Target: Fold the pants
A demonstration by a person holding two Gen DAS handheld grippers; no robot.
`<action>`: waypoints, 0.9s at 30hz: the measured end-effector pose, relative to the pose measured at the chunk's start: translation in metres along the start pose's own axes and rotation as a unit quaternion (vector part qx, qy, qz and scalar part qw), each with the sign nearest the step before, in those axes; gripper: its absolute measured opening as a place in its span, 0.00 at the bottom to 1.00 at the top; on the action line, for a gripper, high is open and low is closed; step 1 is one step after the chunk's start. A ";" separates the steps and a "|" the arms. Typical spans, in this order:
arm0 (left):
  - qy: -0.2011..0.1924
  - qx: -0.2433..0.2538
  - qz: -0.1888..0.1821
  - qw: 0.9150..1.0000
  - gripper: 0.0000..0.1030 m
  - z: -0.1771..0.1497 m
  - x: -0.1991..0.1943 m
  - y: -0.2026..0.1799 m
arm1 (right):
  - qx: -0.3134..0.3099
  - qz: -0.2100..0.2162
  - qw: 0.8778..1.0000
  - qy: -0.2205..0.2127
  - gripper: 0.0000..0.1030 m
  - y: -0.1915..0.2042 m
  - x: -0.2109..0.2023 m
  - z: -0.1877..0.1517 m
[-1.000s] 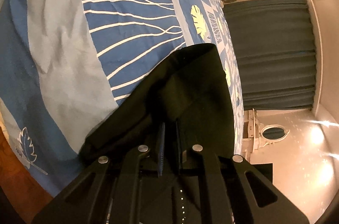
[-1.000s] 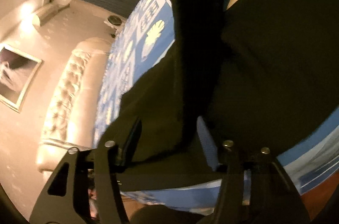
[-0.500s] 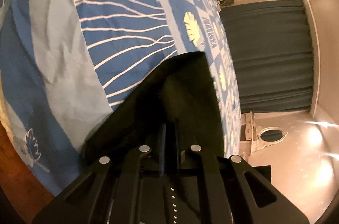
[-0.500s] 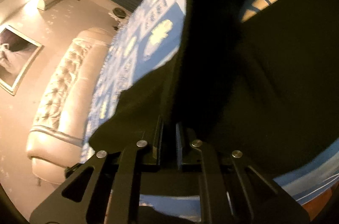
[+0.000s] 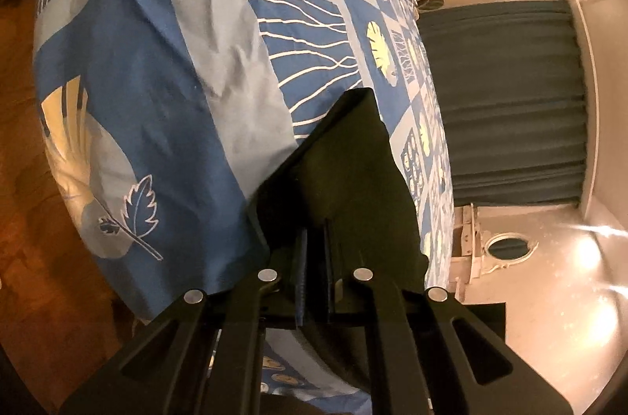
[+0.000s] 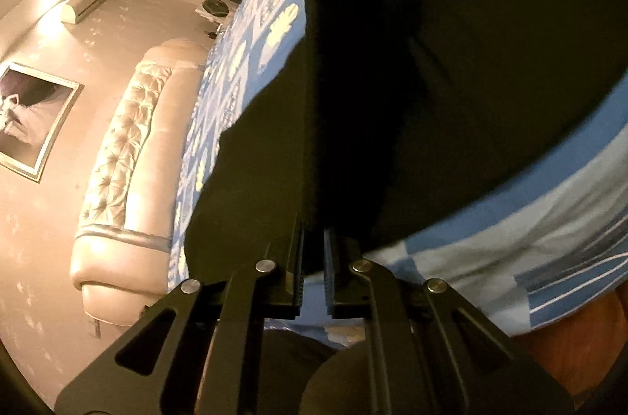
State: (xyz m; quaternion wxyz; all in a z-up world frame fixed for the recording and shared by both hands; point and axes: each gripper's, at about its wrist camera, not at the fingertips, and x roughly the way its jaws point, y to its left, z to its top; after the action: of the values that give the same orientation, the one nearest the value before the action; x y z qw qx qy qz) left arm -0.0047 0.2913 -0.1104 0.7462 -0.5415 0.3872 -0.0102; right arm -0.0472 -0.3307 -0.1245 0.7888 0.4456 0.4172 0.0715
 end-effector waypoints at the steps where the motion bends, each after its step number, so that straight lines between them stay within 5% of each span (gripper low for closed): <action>1: 0.001 0.010 0.004 1.000 0.07 0.000 0.002 -0.001 | 0.003 -0.002 1.000 0.002 0.07 -0.003 0.002 0.000; 6: 0.018 0.024 0.004 1.000 0.13 0.003 0.002 -0.001 | 0.003 -0.006 1.000 0.012 0.14 0.000 -0.002 0.002; 7: 0.017 0.025 0.010 0.999 0.22 0.001 -0.004 -0.001 | -0.006 -0.010 1.000 0.005 0.19 0.003 -0.010 0.005; 9: 0.009 0.034 0.025 0.999 0.36 -0.002 -0.013 -0.003 | -0.008 -0.012 1.000 -0.021 0.48 0.007 -0.026 0.015; 12: 0.003 0.058 0.037 0.998 0.57 -0.007 -0.025 -0.018 | 0.024 0.017 0.997 -0.077 0.60 0.001 -0.056 0.048; 14: -0.006 0.065 0.038 0.997 0.77 -0.011 -0.027 -0.030 | 0.086 0.067 0.987 -0.121 0.66 -0.014 -0.074 0.078; 18: 0.009 0.069 0.026 0.997 0.80 -0.016 -0.009 -0.057 | 0.197 0.138 0.956 -0.170 0.77 -0.046 -0.085 0.129; 22: 0.039 0.088 0.027 0.995 0.80 -0.026 0.019 -0.077 | 0.281 0.150 0.928 -0.196 0.78 -0.078 -0.075 0.167; 25: 0.058 0.091 0.035 0.994 0.80 -0.036 0.039 -0.088 | 0.314 0.144 0.923 -0.170 0.76 -0.098 -0.052 0.187; 26: 0.068 0.091 0.038 0.993 0.80 -0.040 0.046 -0.091 | 0.320 0.136 0.924 -0.160 0.57 -0.103 -0.044 0.190; 27: 0.076 0.093 0.038 0.992 0.80 -0.045 0.052 -0.094 | 0.324 0.132 0.924 -0.152 0.23 -0.109 -0.036 0.192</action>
State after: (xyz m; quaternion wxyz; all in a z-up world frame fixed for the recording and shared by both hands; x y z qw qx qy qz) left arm 0.0429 0.1936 -0.0680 0.7614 -0.4526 0.4605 -0.0588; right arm 0.0397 -0.5362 -0.1370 0.6387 0.7335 0.2301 -0.0327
